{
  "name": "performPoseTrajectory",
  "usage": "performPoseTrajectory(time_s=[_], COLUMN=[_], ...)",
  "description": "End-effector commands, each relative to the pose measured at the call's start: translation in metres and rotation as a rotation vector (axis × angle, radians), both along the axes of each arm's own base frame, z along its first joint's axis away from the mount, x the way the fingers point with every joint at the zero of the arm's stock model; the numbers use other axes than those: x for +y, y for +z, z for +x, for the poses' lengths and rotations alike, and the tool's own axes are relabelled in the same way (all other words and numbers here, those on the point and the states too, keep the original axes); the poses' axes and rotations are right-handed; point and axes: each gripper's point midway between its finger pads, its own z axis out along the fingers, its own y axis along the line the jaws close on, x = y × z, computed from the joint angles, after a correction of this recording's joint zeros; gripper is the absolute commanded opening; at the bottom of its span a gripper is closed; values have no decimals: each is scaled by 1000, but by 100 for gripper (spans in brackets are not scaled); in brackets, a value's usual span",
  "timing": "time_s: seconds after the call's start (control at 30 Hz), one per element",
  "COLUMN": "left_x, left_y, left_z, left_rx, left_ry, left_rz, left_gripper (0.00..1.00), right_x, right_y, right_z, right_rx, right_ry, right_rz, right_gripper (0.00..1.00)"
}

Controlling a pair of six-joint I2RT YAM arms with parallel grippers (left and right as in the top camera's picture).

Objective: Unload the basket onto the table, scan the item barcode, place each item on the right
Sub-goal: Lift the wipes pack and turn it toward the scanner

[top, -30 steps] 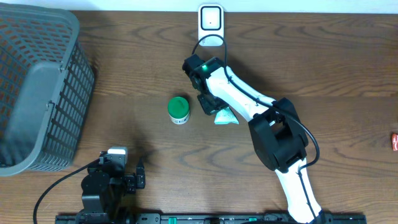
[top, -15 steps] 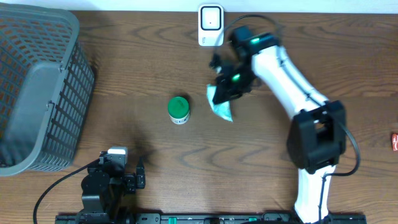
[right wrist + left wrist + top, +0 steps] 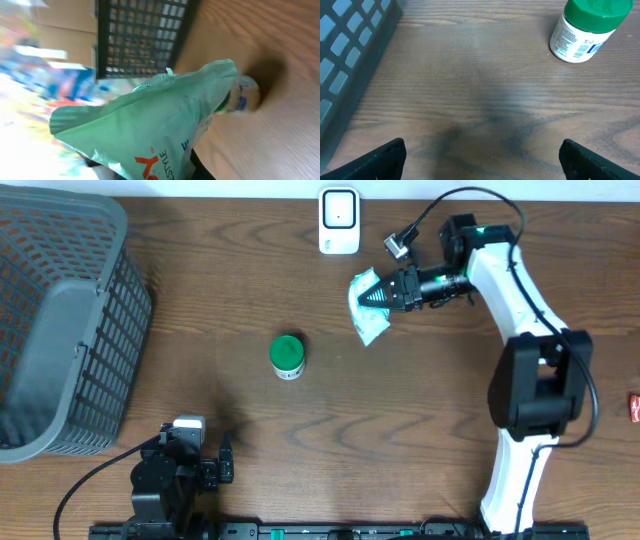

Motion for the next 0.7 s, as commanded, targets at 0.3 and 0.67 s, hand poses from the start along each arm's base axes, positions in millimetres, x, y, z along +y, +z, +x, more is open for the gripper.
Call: performPoseTrajectory(time_s=[0.3,0.67], left_x=[0,-1], left_y=[1,1], left_z=[0,0], left_rx=[-4,-4], left_ry=[-5,-6], left_rz=[2,2], left_gripper=[98,98], right_x=[12,15], right_y=[-58,-55], right_z=[8,0], right_rx=[259,339], right_ry=[-25,-24], right_rz=[164,150], right_gripper=[1,1])
